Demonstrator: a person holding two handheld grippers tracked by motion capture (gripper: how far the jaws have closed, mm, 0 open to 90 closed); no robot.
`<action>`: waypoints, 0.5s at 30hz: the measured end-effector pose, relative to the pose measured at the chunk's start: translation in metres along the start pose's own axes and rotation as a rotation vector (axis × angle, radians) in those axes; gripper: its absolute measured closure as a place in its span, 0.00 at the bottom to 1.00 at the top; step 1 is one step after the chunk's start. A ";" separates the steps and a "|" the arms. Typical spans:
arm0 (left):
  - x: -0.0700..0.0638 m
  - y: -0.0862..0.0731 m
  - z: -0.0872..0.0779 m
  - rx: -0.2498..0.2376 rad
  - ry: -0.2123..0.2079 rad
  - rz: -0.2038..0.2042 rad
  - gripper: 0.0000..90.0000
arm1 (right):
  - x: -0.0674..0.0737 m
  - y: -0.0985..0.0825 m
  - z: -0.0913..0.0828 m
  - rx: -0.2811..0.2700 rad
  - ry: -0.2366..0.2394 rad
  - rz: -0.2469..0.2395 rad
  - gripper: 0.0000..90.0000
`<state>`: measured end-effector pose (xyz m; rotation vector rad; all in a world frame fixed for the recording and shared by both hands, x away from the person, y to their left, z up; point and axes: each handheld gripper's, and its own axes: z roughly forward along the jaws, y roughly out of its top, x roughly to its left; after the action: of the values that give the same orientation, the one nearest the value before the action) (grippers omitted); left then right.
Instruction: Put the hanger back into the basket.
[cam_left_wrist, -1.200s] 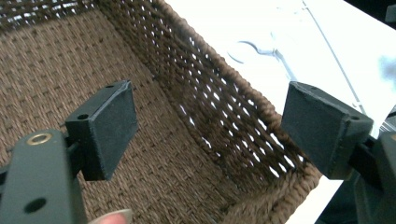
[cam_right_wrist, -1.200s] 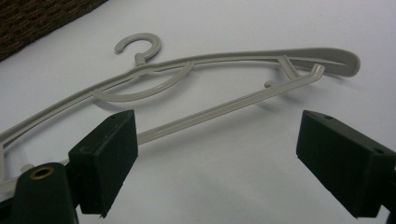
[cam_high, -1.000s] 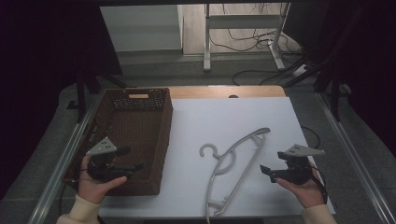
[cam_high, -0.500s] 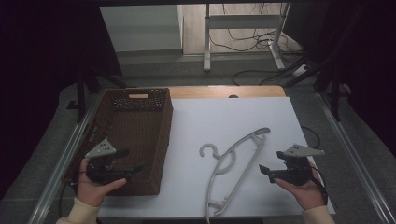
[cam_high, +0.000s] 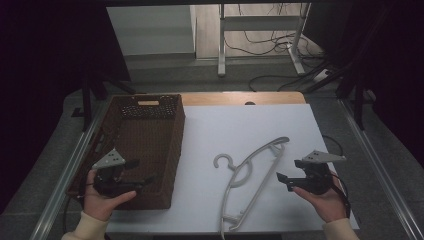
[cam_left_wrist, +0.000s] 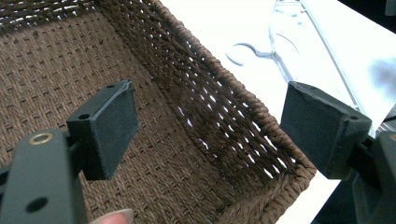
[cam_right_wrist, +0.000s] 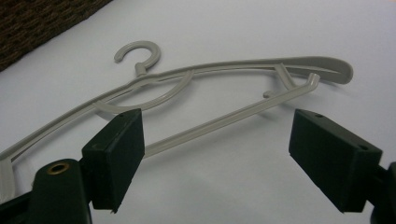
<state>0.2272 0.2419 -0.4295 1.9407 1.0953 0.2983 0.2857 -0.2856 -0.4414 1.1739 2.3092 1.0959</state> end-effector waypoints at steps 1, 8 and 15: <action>0.000 0.000 0.000 0.001 0.000 0.001 0.21 | 0.001 0.001 0.001 0.007 0.000 -0.002 0.21; 0.000 0.000 0.001 0.001 0.001 0.001 0.21 | 0.007 0.010 0.010 0.037 -0.014 0.003 0.22; -0.001 -0.003 -0.001 0.003 0.007 -0.002 0.21 | 0.015 0.018 0.023 0.065 -0.005 -0.008 0.23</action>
<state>0.2250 0.2425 -0.4309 1.9426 1.1021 0.3025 0.2997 -0.2556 -0.4423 1.1886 2.3601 1.0205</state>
